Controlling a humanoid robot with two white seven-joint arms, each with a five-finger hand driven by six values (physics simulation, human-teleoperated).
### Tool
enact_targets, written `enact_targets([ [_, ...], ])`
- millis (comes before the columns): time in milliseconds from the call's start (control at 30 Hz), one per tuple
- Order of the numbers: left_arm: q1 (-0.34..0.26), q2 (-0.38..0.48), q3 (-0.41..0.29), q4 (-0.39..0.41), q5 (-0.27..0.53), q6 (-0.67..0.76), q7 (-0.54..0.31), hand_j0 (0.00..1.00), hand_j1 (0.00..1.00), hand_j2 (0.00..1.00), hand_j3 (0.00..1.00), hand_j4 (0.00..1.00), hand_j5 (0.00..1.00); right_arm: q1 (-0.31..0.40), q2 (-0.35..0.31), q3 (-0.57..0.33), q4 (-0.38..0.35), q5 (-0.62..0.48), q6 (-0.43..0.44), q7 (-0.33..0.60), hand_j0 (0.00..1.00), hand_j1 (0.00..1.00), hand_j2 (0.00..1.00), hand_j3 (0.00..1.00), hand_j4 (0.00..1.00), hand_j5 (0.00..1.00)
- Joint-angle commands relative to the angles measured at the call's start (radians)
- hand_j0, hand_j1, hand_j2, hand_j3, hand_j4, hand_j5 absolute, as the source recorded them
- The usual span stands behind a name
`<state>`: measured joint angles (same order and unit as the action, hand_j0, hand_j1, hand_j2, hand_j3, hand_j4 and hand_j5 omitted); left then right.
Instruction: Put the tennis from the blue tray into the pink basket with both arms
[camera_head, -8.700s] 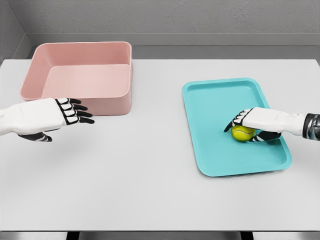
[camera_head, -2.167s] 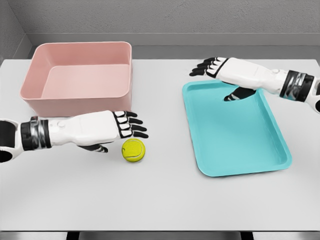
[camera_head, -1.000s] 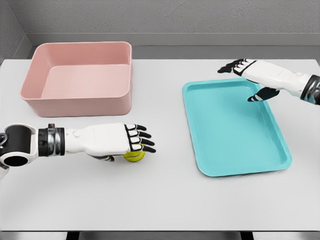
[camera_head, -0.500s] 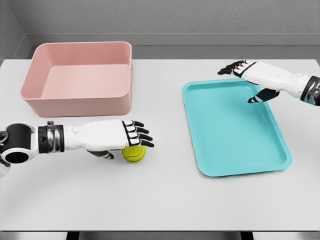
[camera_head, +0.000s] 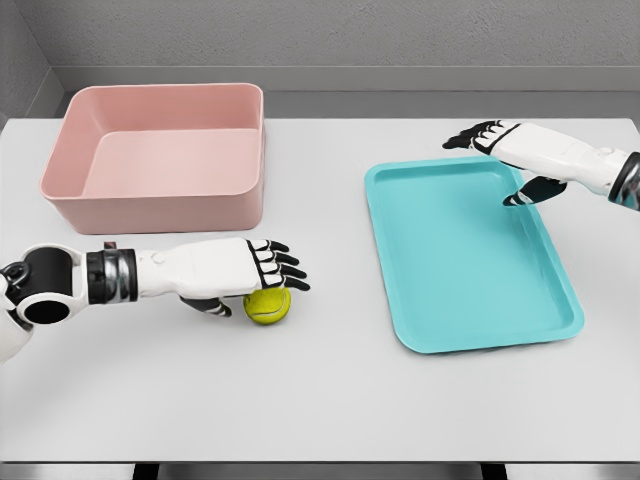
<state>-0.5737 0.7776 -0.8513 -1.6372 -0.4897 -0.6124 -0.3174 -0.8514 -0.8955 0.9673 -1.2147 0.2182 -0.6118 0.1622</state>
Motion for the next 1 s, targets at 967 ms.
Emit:
enact_targets([
  [967,0.008,-0.024,-0.014,0.007,-0.024,0.001,-0.005,1.00,1.00,1.00,1.00,1.00,1.00,0.000,-0.006,-0.001,0.000,-0.007,0.001,-0.001,1.00,1.00,1.00,1.00,1.00,1.00],
])
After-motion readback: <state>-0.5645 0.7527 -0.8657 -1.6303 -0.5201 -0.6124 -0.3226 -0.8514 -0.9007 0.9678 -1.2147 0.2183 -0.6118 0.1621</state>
